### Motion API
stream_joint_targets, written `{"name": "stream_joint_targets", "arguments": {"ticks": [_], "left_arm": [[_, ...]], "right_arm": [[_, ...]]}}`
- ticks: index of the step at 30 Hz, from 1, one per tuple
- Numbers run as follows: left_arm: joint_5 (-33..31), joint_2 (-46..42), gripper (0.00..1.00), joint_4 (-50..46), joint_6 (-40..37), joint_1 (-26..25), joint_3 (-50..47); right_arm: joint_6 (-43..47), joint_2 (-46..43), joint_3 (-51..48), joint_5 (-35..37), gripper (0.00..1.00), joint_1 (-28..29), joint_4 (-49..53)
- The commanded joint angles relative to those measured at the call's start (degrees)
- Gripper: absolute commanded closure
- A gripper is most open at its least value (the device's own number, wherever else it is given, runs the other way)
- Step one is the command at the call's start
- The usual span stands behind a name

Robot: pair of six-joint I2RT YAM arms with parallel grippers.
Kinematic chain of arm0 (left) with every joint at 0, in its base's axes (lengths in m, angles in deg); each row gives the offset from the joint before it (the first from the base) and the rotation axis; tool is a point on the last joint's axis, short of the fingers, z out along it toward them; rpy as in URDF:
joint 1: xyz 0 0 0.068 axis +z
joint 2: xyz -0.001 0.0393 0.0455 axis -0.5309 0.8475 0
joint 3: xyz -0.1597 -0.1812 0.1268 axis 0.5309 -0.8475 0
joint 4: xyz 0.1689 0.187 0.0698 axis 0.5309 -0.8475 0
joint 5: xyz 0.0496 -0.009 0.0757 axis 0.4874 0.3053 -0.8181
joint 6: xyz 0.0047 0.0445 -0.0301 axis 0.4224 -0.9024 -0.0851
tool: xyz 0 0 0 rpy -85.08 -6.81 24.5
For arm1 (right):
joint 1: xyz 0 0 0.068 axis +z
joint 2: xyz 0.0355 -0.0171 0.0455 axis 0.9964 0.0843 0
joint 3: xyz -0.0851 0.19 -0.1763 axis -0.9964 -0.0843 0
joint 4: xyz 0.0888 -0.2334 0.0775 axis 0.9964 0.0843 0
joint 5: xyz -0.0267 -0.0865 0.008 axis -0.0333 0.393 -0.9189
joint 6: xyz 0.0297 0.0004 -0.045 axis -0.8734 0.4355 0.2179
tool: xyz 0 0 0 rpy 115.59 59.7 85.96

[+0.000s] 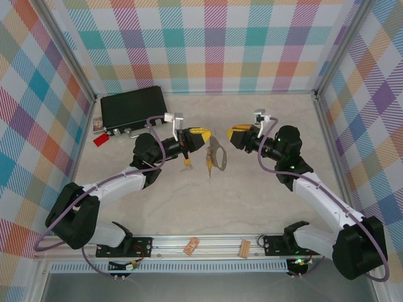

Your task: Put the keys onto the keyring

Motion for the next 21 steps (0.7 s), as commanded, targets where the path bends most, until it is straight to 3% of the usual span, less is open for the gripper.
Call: {"name": "stream_joint_targets", "arguments": {"ticks": [1, 15, 21], "left_arm": [[-1.7, -1.6, 1.00, 2.4, -1.2, -0.7, 0.3], [-7.1, 2.3, 1.00, 12.2, 3.4, -2.3, -0.1], [-8.2, 2.9, 1.00, 14.6, 4.7, -2.6, -0.6]], "right_arm": [[-2.5, 2.3, 1.6, -9.7, 0.61, 0.0, -4.4], [-3.4, 4.7, 0.7, -9.2, 0.62, 7.6, -10.5], [-5.8, 4.5, -0.7, -3.8, 0.71, 7.4, -15.0]]}}
